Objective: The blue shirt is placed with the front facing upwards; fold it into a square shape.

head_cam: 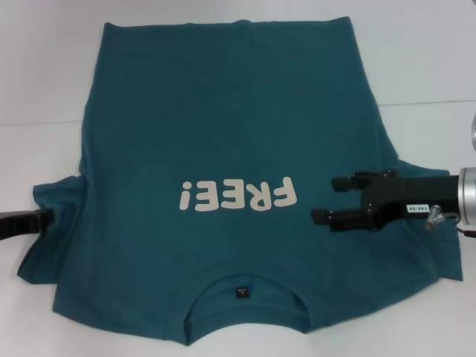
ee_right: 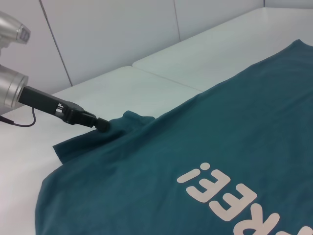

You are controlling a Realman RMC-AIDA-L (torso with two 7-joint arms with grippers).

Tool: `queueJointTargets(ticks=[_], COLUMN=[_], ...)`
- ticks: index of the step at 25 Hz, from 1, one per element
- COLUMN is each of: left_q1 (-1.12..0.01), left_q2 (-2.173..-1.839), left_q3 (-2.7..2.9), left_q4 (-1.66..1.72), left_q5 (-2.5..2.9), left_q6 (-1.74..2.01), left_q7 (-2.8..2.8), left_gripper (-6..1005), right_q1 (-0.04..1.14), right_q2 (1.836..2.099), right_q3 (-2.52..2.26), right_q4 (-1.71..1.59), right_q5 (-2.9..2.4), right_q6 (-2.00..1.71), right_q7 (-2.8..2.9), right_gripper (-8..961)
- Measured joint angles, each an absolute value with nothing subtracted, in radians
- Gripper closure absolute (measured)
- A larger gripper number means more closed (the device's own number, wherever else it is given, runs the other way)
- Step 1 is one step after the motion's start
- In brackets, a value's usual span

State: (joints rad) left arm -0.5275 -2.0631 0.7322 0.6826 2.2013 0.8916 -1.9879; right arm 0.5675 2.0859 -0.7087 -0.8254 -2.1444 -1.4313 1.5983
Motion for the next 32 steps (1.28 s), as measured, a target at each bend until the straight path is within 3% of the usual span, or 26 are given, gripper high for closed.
queueJointTargets(ticks=[6, 32], left_q1=[-0.525, -0.498], left_q2=[-2.066, -2.064], left_q3=[0.732, 0.721], left_q4=[0.69, 0.783], left_q5=[2.201, 2.203], left_q6=[0.89, 0.934], left_q7=[-1.977, -2.043], left_gripper=[978, 963], right_q1=[0.567, 0.56], right_q2=[2.086, 2.086], right_q3=[-0.709, -0.699], right_q4=[-0.824, -0.828], right_q5=[-2.144, -2.144], right_q6=[-1.432, -1.442], right_q7=[1.6, 1.611], right_gripper=[38, 37])
